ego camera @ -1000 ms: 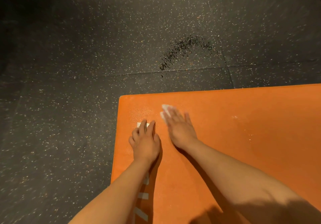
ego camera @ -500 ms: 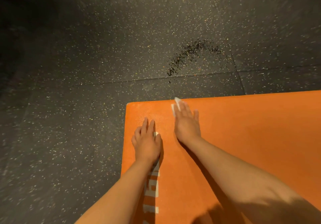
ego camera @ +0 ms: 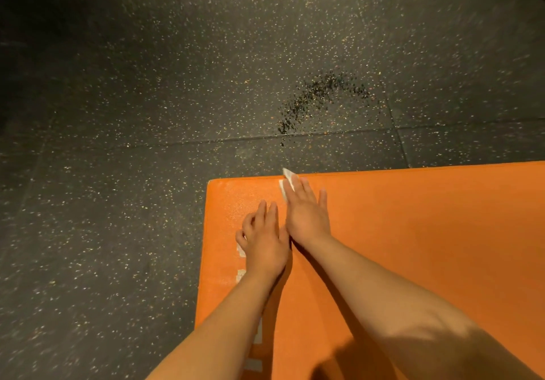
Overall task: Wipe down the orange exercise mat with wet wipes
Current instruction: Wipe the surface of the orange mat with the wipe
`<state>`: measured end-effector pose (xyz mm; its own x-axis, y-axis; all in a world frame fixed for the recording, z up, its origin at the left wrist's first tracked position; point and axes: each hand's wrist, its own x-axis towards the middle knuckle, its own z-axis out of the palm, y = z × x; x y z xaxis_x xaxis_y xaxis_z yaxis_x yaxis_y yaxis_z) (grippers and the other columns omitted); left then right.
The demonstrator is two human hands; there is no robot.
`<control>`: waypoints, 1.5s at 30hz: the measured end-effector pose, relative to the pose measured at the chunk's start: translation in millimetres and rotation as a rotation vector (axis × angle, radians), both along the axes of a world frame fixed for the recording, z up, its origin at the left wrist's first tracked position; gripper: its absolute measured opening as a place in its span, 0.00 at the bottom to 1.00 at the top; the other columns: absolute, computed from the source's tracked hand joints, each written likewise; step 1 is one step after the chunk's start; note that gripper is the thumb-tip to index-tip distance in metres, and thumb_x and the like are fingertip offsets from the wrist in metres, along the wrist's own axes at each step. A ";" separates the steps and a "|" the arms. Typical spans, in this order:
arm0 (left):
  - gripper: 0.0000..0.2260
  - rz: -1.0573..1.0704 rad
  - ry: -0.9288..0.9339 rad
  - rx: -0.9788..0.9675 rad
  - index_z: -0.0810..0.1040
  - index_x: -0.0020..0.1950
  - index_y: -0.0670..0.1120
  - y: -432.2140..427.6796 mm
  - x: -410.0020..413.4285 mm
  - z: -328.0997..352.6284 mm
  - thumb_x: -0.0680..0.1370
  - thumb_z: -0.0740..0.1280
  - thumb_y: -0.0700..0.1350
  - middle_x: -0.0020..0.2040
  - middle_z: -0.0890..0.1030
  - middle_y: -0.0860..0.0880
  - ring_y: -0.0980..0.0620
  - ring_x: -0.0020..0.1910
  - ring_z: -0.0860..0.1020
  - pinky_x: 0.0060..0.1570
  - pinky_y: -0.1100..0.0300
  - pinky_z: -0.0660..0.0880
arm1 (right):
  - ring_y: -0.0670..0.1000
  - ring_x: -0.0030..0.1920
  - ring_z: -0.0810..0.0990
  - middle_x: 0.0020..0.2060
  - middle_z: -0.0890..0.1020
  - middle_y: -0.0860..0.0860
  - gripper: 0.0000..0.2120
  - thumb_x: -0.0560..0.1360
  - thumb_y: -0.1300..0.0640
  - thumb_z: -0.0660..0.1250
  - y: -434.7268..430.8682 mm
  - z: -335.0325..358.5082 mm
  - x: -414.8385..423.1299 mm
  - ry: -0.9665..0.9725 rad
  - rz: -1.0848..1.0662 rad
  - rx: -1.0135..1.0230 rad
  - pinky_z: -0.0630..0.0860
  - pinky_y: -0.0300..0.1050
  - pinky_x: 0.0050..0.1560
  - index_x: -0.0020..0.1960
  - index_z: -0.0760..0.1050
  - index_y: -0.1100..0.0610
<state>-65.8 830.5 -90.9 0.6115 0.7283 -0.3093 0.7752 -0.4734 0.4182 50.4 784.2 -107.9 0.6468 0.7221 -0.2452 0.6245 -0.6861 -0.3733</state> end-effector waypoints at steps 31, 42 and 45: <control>0.29 -0.077 0.205 -0.032 0.52 0.81 0.56 -162.3 -81.3 22.7 0.82 0.57 0.57 0.83 0.47 0.50 0.44 0.79 0.50 0.73 0.44 0.51 | 0.49 0.81 0.35 0.82 0.39 0.44 0.27 0.87 0.51 0.46 -209.3 20.5 -103.7 0.080 0.083 -0.166 0.36 0.59 0.79 0.83 0.41 0.44; 0.24 -0.056 0.265 -0.073 0.64 0.76 0.56 -259.6 -161.0 66.9 0.79 0.60 0.51 0.80 0.55 0.48 0.42 0.73 0.57 0.69 0.46 0.57 | 0.49 0.81 0.38 0.82 0.41 0.42 0.24 0.87 0.48 0.43 -316.9 65.7 -200.5 0.251 0.190 -0.223 0.37 0.59 0.78 0.83 0.49 0.46; 0.22 -0.051 0.255 -0.086 0.65 0.75 0.57 -284.8 -184.1 72.0 0.80 0.58 0.52 0.78 0.59 0.49 0.44 0.71 0.61 0.67 0.47 0.58 | 0.49 0.81 0.39 0.82 0.43 0.45 0.24 0.87 0.47 0.43 -339.2 73.9 -211.4 0.263 0.267 -0.219 0.37 0.59 0.79 0.83 0.49 0.46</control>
